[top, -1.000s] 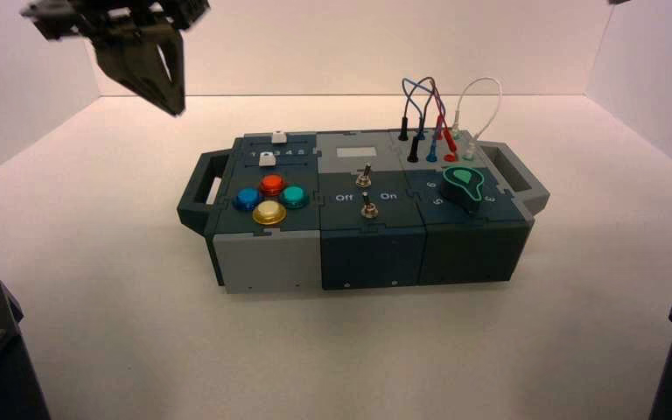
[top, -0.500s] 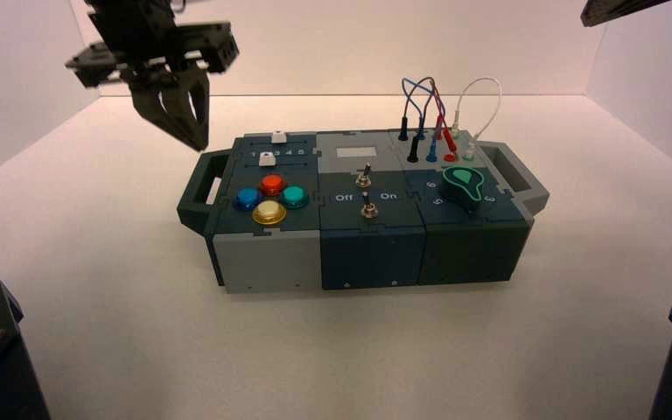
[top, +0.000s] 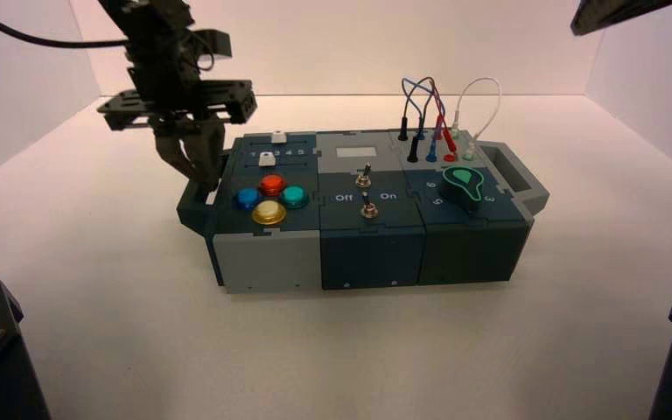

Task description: Flip the top switch off with the right gripper.

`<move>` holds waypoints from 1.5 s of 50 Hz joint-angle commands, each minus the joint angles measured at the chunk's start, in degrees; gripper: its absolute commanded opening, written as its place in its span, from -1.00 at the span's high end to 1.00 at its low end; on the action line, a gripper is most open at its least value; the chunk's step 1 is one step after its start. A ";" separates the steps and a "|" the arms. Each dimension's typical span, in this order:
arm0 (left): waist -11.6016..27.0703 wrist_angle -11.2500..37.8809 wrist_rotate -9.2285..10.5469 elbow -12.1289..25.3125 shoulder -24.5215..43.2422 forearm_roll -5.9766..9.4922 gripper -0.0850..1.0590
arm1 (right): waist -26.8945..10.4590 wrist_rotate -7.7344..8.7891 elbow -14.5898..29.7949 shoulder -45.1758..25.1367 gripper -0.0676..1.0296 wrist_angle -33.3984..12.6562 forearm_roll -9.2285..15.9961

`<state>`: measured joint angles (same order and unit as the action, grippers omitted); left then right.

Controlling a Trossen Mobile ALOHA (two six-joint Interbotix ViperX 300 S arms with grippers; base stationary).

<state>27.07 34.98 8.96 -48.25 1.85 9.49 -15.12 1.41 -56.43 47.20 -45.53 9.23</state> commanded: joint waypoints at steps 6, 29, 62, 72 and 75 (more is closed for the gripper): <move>-0.26 -0.62 0.70 1.76 1.93 -0.18 0.91 | -0.26 0.00 0.53 -3.43 0.92 0.26 0.79; -0.26 -0.70 0.88 3.69 6.15 0.09 0.91 | -5.27 -0.35 3.16 -15.64 0.92 2.37 4.39; 2.46 -0.88 1.85 3.69 7.12 0.18 0.91 | -7.38 -1.85 5.89 -28.48 0.92 5.80 10.37; 3.25 -0.79 2.11 3.96 6.86 0.18 0.91 | -8.70 -1.85 5.01 -28.56 0.92 6.50 13.18; 3.25 -0.62 2.11 3.96 6.86 0.18 0.91 | -8.79 -1.85 4.66 -28.56 0.92 6.86 13.89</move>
<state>27.51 34.80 11.25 -44.21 7.56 9.40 -23.38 -0.09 -51.94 18.37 -39.38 21.88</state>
